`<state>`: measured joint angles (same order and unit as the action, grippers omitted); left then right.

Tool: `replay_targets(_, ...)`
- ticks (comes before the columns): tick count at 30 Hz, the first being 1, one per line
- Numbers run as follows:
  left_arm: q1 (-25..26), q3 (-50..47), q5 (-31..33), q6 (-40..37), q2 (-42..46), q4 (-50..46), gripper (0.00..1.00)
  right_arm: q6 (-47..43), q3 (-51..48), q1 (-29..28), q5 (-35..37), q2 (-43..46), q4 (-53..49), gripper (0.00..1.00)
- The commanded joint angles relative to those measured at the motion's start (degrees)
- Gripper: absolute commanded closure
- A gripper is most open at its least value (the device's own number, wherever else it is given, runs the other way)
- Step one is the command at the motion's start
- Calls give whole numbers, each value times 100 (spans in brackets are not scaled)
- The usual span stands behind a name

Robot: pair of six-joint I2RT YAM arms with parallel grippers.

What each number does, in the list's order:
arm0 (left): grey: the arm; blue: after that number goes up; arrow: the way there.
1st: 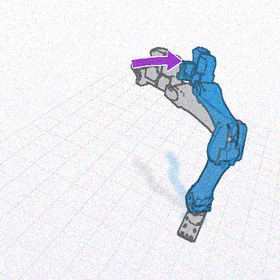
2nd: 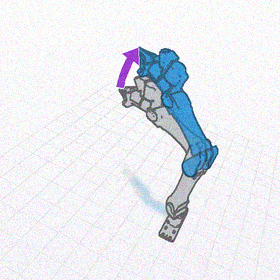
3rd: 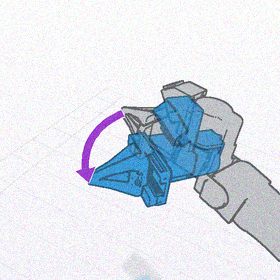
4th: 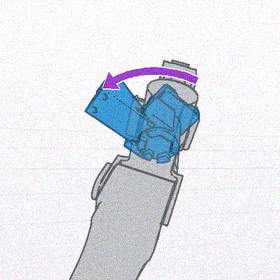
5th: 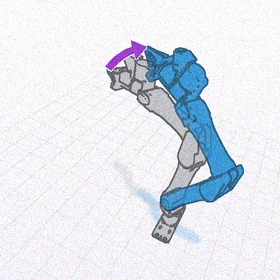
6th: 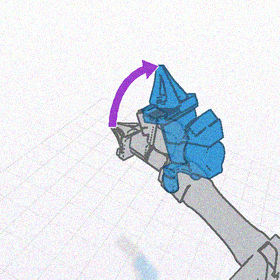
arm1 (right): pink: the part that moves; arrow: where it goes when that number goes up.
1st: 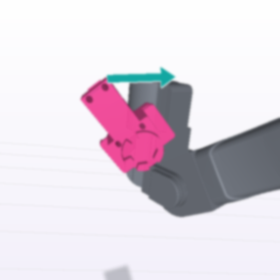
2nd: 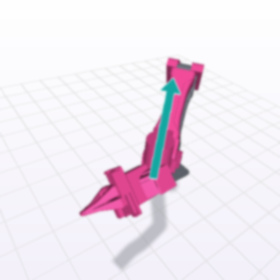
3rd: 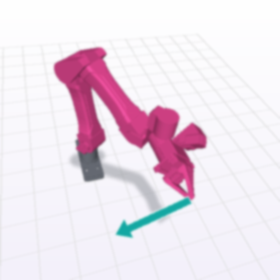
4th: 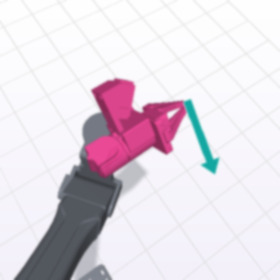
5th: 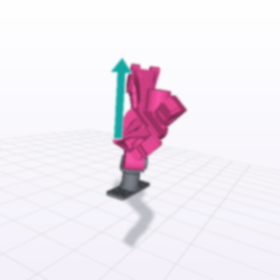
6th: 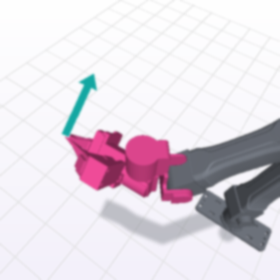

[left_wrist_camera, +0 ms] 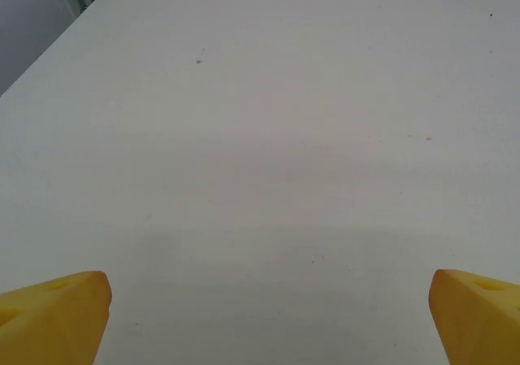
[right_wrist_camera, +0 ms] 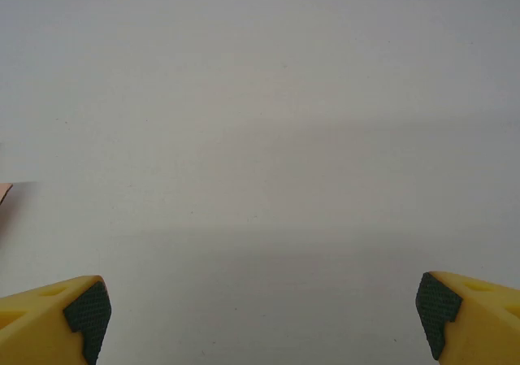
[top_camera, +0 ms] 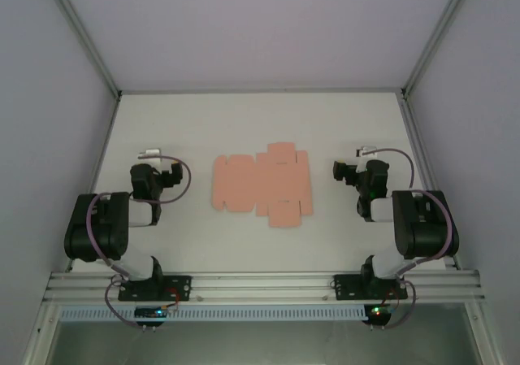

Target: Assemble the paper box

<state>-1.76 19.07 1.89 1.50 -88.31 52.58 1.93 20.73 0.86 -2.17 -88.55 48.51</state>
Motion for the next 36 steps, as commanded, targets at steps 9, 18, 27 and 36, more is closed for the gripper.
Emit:
replay_targets(9, 9, 167, -98, -74, -1, 139, 0, -6, 89, 16, -38, -30, 99, 1)
replay_targets(18, -30, 190, -180, -54, 3, 112, 1, -5, 89, 13, -42, -30, 91, 1)
replay_targets(27, -35, 198, -189, -45, -2, 96, 0, 6, 83, 19, -49, -22, 92, 1)
replay_targets(36, -61, 1328, 275, 308, 783, -2445, 0, 233, 1583, -113, 771, 1017, -3167, 1)
